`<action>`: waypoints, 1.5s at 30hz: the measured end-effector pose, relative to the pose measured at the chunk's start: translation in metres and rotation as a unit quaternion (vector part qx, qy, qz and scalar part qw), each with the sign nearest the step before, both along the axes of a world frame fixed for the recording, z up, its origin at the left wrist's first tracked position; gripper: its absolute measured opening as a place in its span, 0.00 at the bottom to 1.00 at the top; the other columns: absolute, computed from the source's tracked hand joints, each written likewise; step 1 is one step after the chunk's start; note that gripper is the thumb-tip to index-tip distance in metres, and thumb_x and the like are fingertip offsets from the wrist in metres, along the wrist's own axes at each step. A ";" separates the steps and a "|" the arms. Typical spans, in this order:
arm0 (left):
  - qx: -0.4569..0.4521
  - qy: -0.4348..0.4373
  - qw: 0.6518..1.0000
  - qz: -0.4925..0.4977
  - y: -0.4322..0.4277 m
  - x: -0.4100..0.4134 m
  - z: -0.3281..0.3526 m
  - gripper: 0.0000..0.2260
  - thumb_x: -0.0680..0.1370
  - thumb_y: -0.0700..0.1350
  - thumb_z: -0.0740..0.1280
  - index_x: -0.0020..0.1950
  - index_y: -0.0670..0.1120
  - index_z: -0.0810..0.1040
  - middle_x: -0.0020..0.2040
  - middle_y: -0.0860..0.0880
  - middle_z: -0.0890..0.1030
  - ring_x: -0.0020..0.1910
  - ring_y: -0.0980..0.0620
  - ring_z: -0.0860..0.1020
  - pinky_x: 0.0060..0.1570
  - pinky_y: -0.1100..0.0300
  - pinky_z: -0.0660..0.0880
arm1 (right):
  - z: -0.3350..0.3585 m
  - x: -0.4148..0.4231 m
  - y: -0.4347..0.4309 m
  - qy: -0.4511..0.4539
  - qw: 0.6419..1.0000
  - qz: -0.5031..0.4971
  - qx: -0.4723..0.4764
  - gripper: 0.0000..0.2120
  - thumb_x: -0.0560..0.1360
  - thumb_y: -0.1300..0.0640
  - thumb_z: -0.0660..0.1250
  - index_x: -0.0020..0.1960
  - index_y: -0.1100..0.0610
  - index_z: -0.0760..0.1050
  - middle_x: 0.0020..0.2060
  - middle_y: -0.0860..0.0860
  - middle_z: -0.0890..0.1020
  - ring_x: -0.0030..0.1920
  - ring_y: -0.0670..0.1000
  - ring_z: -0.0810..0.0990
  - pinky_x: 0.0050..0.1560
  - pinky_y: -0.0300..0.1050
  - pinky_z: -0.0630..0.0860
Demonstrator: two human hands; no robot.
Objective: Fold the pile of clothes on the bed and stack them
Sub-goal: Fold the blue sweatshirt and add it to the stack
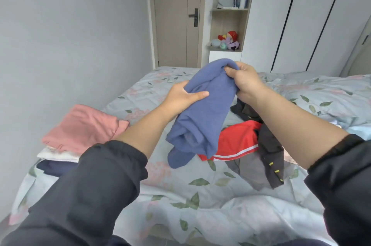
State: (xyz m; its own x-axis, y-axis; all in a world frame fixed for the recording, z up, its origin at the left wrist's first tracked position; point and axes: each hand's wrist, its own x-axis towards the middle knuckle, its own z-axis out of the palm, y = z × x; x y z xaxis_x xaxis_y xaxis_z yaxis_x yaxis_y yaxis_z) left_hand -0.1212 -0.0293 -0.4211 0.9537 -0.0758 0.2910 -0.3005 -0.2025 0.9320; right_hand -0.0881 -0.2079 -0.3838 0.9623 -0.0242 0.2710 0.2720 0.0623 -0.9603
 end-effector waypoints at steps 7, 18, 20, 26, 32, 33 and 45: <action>0.112 0.115 0.983 0.086 0.026 0.013 -0.067 0.25 0.77 0.38 0.67 0.73 0.45 0.66 0.58 0.43 0.77 0.53 0.51 0.78 0.45 0.68 0.71 | -0.099 0.015 -0.041 0.084 0.893 -0.160 -0.412 0.21 0.76 0.63 0.64 0.68 0.64 0.66 0.59 0.63 0.75 0.60 0.60 0.74 0.59 0.46 0.70; 0.529 0.151 0.831 -0.084 0.009 -0.028 -0.224 0.32 0.77 0.51 0.67 0.77 0.49 0.57 0.70 0.43 0.66 0.67 0.40 0.66 0.64 0.49 0.67 | -0.251 -0.059 -0.031 0.145 0.675 0.161 -0.705 0.44 0.70 0.39 0.68 0.77 0.47 0.48 0.71 0.56 0.61 0.69 0.60 0.63 0.68 0.55 0.64; 0.510 0.116 0.851 -0.059 0.010 -0.032 -0.228 0.23 0.77 0.43 0.65 0.71 0.46 0.67 0.63 0.41 0.73 0.60 0.41 0.72 0.56 0.52 0.70 | -0.249 -0.064 -0.027 0.105 0.684 0.142 -0.708 0.34 0.72 0.48 0.67 0.74 0.50 0.58 0.65 0.57 0.69 0.63 0.59 0.69 0.64 0.52 0.68; 0.364 0.278 0.873 -0.169 0.024 -0.045 -0.210 0.13 0.74 0.32 0.58 0.31 0.44 0.68 0.30 0.47 0.68 0.33 0.51 0.66 0.35 0.61 0.64 | -0.236 -0.071 -0.015 0.108 0.730 0.185 -0.649 0.13 0.71 0.69 0.62 0.31 0.58 0.68 0.32 0.56 0.74 0.36 0.53 0.69 0.32 0.42 0.63; 0.172 0.377 0.901 -0.129 0.070 -0.047 -0.184 0.09 0.78 0.38 0.61 0.47 0.44 0.81 0.39 0.46 0.82 0.34 0.52 0.78 0.34 0.63 0.76 | -0.209 -0.077 -0.017 0.274 0.771 0.343 -0.460 0.07 0.72 0.58 0.66 0.36 0.52 0.80 0.31 0.48 0.80 0.32 0.48 0.77 0.33 0.38 0.74; 0.159 0.338 0.927 -0.027 0.075 -0.043 -0.184 0.09 0.78 0.37 0.60 0.45 0.44 0.80 0.39 0.45 0.80 0.34 0.50 0.77 0.34 0.62 0.75 | -0.211 -0.072 -0.014 0.239 0.831 0.272 -0.422 0.05 0.74 0.56 0.67 0.43 0.53 0.81 0.38 0.49 0.83 0.39 0.48 0.80 0.37 0.36 0.75; 0.205 0.309 0.928 0.038 0.076 -0.051 -0.220 0.02 0.74 0.36 0.67 0.42 0.41 0.78 0.40 0.46 0.77 0.39 0.51 0.74 0.36 0.62 0.70 | -0.243 -0.080 0.019 0.218 0.832 0.279 -0.428 0.06 0.74 0.59 0.70 0.50 0.60 0.80 0.46 0.53 0.83 0.48 0.51 0.81 0.50 0.43 0.75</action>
State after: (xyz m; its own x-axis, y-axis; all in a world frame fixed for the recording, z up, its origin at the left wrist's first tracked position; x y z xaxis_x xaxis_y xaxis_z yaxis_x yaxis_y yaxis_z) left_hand -0.1726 0.0471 -0.6410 0.9362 0.0139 -0.3511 0.2944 -0.5765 0.7622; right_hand -0.1684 -0.1888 -0.6263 0.7709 0.4810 -0.4175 0.0452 -0.6952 -0.7174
